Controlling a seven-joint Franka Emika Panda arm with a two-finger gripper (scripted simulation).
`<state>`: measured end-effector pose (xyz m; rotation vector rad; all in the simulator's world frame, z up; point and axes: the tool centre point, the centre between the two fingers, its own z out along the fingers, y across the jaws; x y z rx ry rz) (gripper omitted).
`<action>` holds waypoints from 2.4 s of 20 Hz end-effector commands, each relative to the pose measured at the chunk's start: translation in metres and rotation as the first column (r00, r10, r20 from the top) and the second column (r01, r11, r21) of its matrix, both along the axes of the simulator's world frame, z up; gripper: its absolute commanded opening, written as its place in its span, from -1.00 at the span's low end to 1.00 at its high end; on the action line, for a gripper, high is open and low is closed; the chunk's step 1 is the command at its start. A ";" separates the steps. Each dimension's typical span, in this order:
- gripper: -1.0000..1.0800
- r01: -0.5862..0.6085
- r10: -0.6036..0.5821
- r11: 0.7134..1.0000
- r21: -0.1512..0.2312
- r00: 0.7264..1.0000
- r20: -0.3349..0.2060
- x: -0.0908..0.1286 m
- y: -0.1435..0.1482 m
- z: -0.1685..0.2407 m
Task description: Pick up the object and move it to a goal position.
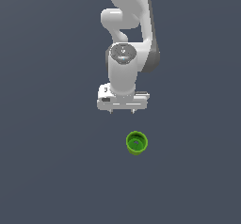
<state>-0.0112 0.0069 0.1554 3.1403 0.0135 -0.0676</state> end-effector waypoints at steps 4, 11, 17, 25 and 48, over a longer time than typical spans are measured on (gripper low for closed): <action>0.23 -0.006 0.006 1.000 0.001 1.000 -0.003 0.000 0.003 0.000; 0.23 -0.020 0.020 1.000 0.004 1.000 -0.008 0.000 0.009 0.000; 0.23 0.012 -0.012 1.000 -0.003 1.000 -0.008 0.006 0.011 -0.002; 0.23 0.113 -0.113 0.993 -0.026 0.994 -0.003 0.024 0.016 -0.007; 0.23 0.548 -0.539 0.826 -0.129 0.836 0.103 0.099 0.054 -0.034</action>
